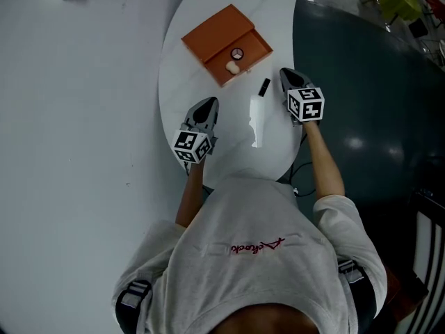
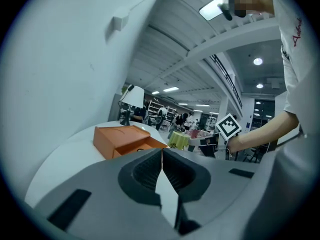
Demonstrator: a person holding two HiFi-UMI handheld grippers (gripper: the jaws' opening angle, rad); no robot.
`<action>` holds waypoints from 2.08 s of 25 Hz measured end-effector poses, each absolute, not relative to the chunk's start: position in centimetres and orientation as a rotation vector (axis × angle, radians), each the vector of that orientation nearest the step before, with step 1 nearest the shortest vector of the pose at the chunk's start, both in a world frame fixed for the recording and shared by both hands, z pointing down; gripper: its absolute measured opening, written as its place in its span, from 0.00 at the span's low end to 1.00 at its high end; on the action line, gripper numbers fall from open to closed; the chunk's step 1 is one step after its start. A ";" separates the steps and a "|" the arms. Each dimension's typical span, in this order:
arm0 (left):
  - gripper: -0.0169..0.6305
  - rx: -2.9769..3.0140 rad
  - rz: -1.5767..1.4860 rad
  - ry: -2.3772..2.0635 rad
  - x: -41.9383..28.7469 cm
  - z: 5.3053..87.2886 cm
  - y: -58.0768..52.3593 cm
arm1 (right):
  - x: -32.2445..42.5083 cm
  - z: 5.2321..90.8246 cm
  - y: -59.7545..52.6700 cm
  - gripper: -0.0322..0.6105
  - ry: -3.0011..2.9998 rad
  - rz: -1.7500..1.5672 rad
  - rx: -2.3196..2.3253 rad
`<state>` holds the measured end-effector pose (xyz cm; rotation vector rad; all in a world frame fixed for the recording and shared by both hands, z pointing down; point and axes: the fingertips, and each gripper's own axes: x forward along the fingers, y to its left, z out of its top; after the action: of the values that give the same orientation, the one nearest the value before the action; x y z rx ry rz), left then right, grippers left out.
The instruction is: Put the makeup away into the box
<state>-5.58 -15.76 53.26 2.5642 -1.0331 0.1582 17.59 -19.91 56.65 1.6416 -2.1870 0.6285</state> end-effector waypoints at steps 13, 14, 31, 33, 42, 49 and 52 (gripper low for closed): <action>0.05 2.534 0.240 -0.923 -2.9 56.8 -13.5 | 15.0 63.1 -13.2 0.09 -2.098 0.815 1.624; 0.05 2.527 0.245 -0.925 -3.1 57.1 -13.4 | 14.8 63.5 -13.0 0.09 -2.093 0.826 1.621; 0.05 2.491 0.241 -0.949 -4.1 58.0 -13.5 | 11.6 66.5 -14.3 0.44 -2.058 0.896 1.593; 0.05 2.486 0.239 -0.958 -4.4 58.0 -13.6 | 11.5 66.9 -15.3 0.44 -2.031 0.894 1.606; 0.05 2.461 0.232 -1.007 -6.6 58.1 -14.4 | 11.6 68.6 -18.3 0.42 -1.865 0.876 1.642; 0.05 2.447 0.223 -1.033 -7.7 58.1 -15.0 | 12.0 68.8 -18.5 0.23 -1.798 0.788 1.625; 0.05 2.447 0.216 -1.036 -7.8 58.1 -15.1 | 11.9 68.7 -18.5 0.22 -1.824 0.804 1.608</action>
<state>-7.82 -15.14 58.11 2.4470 -1.0356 0.2162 11.93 -18.46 68.75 1.6084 -1.8243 0.8038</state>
